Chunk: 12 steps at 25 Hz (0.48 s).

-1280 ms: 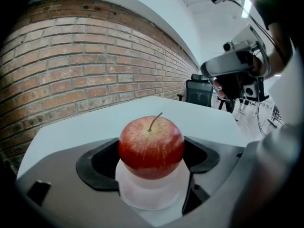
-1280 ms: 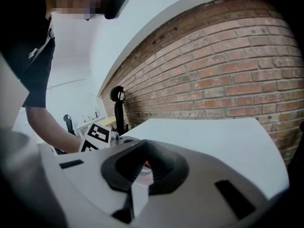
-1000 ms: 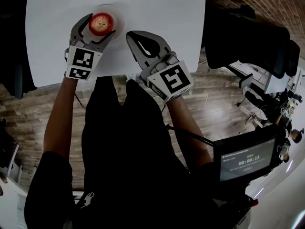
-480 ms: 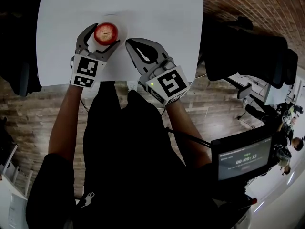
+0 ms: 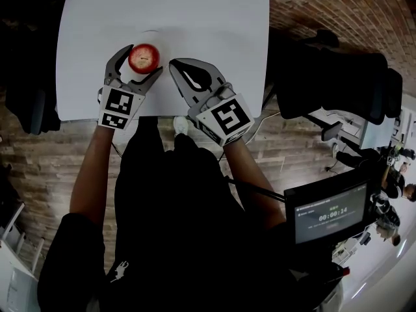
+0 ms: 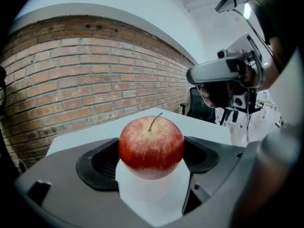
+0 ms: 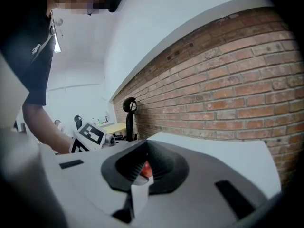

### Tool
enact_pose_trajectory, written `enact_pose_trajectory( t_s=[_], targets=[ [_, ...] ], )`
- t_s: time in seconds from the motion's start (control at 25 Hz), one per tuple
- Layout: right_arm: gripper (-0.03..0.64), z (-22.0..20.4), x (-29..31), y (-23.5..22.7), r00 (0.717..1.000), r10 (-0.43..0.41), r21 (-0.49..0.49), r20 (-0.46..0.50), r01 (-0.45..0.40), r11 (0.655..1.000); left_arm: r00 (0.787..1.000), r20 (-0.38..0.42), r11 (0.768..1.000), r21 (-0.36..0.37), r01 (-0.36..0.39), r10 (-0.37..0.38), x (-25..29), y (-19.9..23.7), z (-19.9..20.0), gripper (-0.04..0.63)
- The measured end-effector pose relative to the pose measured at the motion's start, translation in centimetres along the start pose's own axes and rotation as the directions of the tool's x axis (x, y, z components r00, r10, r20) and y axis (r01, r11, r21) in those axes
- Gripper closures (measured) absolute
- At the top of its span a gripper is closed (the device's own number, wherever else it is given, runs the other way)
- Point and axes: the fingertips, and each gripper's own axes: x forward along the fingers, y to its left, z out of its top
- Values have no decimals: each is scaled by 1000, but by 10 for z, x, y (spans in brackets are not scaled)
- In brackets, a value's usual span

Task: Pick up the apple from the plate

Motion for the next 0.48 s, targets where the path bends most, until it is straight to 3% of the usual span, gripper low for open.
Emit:
enact_pose_trajectory(
  t_s=[0.28, 0.48],
  targets=[
    [614, 10, -7, 9, 1000, 22, -15, 16, -22, 1000, 1000, 23, 999, -40, -15, 16, -13, -6, 14, 186],
    [614, 18, -14, 13, 999, 27, -22, 30, -26, 999, 999, 24, 999, -25, -22, 23, -22, -14, 24, 186]
  ],
)
